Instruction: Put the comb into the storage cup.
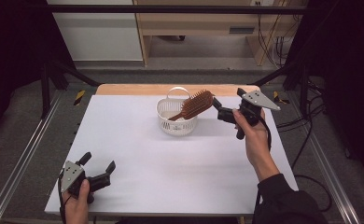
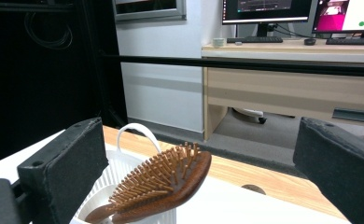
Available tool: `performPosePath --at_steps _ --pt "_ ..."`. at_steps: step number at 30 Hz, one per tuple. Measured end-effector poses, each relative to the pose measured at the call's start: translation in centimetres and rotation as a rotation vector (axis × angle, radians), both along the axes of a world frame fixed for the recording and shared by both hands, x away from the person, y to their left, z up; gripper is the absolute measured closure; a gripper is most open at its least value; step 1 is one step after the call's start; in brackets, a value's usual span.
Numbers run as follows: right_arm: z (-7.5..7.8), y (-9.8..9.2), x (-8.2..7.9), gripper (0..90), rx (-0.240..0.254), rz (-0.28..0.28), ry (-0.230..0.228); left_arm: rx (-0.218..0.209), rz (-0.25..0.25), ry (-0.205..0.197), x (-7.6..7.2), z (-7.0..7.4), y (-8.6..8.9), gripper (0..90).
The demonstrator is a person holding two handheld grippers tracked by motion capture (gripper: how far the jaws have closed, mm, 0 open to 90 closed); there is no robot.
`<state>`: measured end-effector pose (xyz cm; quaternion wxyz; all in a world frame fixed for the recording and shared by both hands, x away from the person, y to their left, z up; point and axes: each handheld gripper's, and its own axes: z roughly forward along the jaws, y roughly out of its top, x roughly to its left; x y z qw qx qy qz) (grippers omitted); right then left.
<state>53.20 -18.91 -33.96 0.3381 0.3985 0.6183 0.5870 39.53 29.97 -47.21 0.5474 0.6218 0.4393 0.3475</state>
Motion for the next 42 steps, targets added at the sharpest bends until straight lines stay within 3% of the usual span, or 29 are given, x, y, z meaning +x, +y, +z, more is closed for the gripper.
performPosePath --at_steps 7,13,19,42 --pt "-0.2 -1.0 -0.7 3.3 -0.003 -0.004 -0.014 -0.01 0.009 -0.003 0.0 -0.1 0.4 2.0" --pt "-0.7 -1.8 -1.5 3.3 -0.002 -0.002 -0.033 -0.004 0.009 -0.03 -0.2 0.2 0.5 1.9" --pt "-1.5 -2.6 -2.0 3.1 -0.021 -0.003 -0.027 0.005 0.008 -0.041 -0.2 0.4 0.6 1.9" --pt "-2.4 -5.0 -3.7 2.7 -0.002 -0.041 -0.007 0.003 0.005 -0.058 -0.3 0.6 1.0 1.2"
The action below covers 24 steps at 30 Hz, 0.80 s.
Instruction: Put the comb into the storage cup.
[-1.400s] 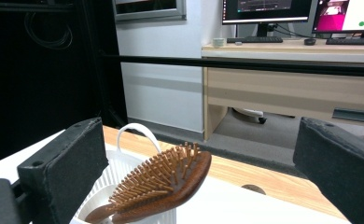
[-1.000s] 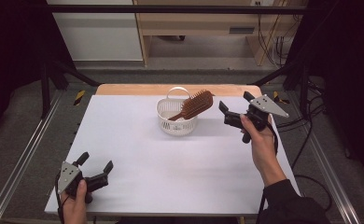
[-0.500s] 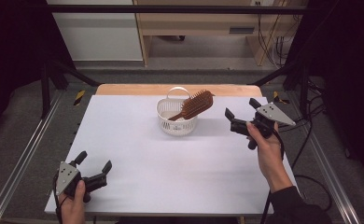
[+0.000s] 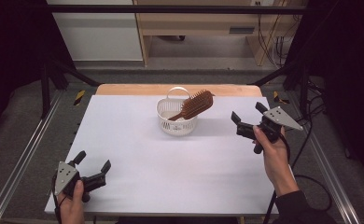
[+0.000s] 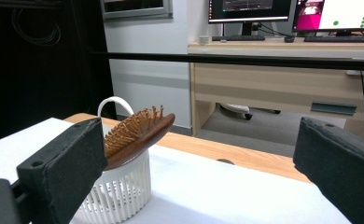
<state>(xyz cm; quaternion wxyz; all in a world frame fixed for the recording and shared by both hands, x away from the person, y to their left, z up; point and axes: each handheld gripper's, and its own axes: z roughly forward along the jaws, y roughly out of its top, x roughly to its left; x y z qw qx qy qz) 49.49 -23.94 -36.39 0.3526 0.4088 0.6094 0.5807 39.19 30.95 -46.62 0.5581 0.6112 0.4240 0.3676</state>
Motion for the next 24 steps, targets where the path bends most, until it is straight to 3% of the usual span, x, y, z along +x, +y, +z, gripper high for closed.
performPosePath --at_steps 24 --pt "-0.6 -2.3 -2.0 2.6 -0.016 -0.017 -0.011 -0.016 0.014 -0.007 -0.2 0.1 0.7 1.1"
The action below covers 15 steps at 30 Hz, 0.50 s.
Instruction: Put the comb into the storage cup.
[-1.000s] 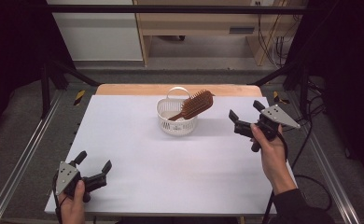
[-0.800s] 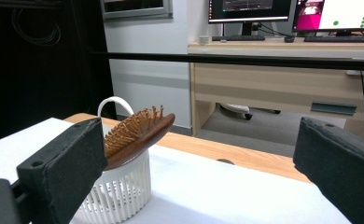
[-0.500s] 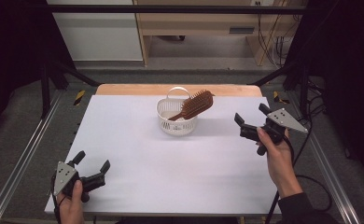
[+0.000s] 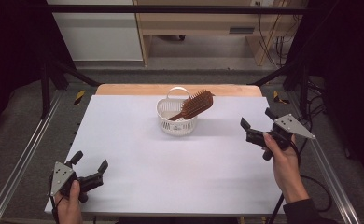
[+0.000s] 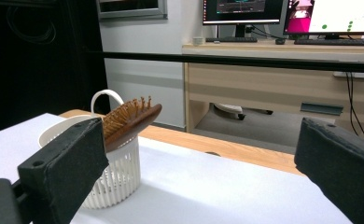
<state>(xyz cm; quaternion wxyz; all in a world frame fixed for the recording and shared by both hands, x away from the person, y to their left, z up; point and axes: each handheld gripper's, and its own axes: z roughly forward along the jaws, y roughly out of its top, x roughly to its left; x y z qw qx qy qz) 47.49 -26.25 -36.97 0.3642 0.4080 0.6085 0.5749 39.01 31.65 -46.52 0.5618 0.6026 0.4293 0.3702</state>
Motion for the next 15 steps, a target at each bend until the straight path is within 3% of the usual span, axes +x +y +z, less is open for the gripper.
performPosePath --at_steps 15 --pt "-1.6 -1.7 -1.5 2.6 -0.005 -0.014 0.014 -0.014 0.008 0.002 -0.1 0.1 0.5 1.1"
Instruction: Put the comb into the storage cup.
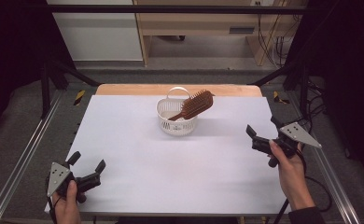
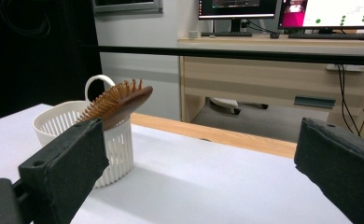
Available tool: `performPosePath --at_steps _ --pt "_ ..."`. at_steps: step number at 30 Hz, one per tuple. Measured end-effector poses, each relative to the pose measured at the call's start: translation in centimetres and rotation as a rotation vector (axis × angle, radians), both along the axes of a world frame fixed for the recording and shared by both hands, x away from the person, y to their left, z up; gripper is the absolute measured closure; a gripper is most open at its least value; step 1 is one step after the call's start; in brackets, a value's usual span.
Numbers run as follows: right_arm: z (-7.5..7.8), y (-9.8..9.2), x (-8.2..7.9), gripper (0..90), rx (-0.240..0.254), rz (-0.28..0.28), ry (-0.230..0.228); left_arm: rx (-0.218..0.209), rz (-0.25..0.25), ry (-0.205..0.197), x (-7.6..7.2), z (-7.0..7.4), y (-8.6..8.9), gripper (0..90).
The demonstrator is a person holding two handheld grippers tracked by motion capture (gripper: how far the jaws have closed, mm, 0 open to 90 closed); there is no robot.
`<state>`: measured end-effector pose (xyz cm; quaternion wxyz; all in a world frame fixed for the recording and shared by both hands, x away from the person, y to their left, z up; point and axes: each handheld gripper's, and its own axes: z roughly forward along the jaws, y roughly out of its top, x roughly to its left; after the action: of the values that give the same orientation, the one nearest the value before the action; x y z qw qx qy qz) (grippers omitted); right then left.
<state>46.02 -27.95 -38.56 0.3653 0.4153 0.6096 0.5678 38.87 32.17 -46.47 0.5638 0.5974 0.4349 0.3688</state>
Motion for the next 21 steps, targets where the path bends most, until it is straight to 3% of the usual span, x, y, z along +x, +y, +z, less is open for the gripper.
performPosePath --at_steps 21 --pt "-3.5 -1.9 -2.0 2.7 0.011 -0.014 0.03 0.004 -0.007 0.003 0.0 -0.1 -0.1 1.0"
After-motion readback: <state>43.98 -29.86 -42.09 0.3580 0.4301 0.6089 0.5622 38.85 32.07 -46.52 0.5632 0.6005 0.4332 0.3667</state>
